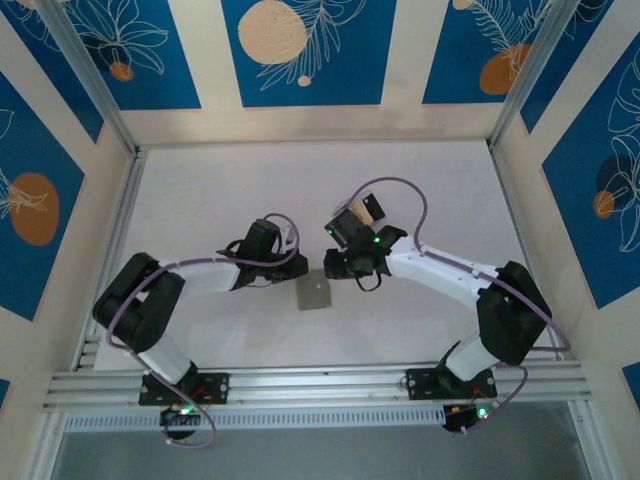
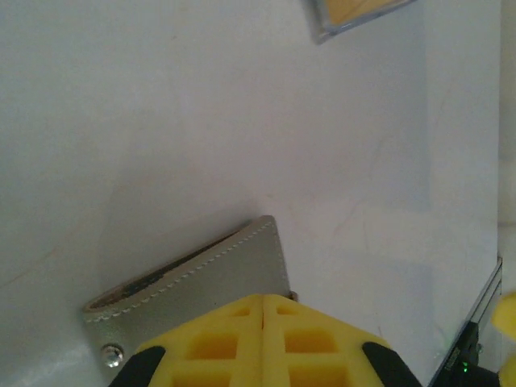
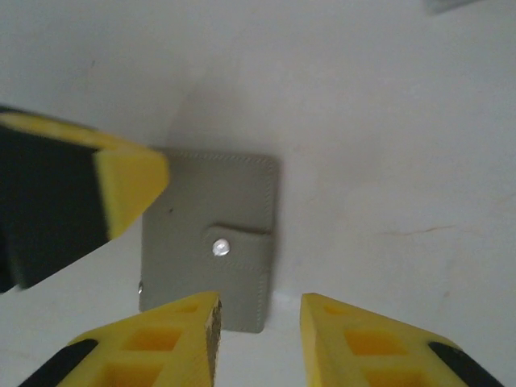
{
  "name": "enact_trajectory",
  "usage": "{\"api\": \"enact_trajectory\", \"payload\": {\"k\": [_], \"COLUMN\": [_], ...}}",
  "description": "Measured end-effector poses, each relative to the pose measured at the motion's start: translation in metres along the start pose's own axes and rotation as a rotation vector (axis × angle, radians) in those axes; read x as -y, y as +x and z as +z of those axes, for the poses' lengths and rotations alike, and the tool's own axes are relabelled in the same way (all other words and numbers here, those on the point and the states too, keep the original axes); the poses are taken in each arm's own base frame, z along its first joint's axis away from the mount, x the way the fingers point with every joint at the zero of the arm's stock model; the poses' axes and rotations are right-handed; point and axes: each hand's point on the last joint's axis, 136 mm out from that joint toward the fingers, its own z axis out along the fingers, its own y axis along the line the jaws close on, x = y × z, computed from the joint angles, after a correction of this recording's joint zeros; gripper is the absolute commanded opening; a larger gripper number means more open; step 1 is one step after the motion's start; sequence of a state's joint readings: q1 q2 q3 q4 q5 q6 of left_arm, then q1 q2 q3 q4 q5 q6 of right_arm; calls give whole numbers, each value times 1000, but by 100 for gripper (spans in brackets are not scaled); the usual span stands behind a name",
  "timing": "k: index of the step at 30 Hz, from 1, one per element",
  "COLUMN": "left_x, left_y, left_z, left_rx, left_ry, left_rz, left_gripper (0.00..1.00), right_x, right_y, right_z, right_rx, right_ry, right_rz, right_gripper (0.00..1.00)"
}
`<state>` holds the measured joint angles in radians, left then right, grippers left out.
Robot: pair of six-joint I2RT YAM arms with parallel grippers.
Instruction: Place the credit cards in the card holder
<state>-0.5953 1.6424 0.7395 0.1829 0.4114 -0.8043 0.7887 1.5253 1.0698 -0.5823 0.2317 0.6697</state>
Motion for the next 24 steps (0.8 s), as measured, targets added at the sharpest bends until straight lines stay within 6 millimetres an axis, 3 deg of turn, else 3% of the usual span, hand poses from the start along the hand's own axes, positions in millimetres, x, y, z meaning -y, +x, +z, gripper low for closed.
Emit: {"api": "enact_trajectory", "payload": {"k": [5, 15, 24], "left_x": [-17, -17, -18], "left_y": [9, 12, 12], "left_z": [15, 16, 15], "left_rx": [-23, 20, 44], "left_ry": [-13, 41, 64], "left_rz": [-45, -39, -23], "left_gripper": [0, 0, 0], "right_x": [-8, -19, -23], "right_y": [13, 35, 37], "right_z": [24, 69, 73], "right_rx": [-68, -162, -133], "right_ry": [-19, 40, 122], "right_rz": [-14, -73, -117], "right_gripper": [31, 37, 42]}}
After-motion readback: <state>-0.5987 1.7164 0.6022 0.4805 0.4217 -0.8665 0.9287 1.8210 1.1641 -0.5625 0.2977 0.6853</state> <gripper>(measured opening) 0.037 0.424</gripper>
